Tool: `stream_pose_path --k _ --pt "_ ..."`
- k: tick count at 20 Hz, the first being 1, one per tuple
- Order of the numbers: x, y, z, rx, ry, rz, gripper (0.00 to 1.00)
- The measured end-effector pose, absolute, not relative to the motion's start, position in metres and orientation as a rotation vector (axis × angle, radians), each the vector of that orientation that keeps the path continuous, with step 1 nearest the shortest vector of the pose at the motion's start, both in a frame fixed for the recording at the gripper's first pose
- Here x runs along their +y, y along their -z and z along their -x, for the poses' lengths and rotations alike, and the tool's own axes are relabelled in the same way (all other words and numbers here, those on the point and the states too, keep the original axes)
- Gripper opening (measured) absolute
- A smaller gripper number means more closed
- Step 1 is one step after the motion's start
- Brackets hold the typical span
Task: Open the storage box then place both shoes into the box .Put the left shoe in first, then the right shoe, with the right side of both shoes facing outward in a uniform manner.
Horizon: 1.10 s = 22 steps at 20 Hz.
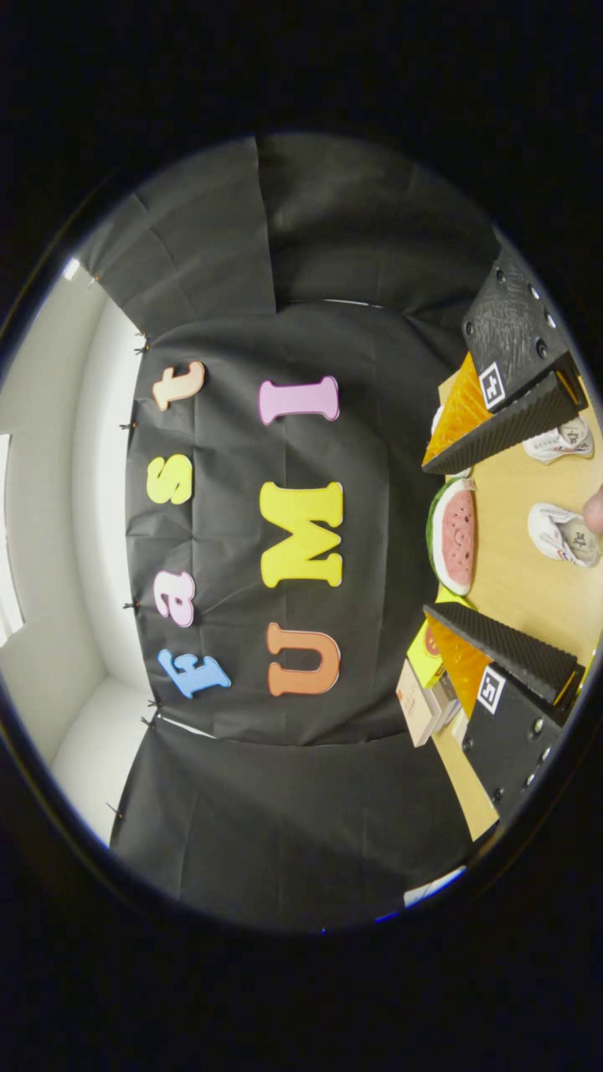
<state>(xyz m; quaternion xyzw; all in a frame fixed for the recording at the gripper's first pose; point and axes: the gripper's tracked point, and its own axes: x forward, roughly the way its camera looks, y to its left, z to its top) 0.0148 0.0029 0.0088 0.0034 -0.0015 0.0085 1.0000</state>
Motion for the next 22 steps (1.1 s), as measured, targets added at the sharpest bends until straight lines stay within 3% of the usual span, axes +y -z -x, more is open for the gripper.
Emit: stream_pose_path --k 11,22 --pt "0.029 0.020 -0.021 0.086 -0.117 -0.036 0.95" --pt "0.107 0.134 -0.039 0.382 -0.296 -0.255 0.95"
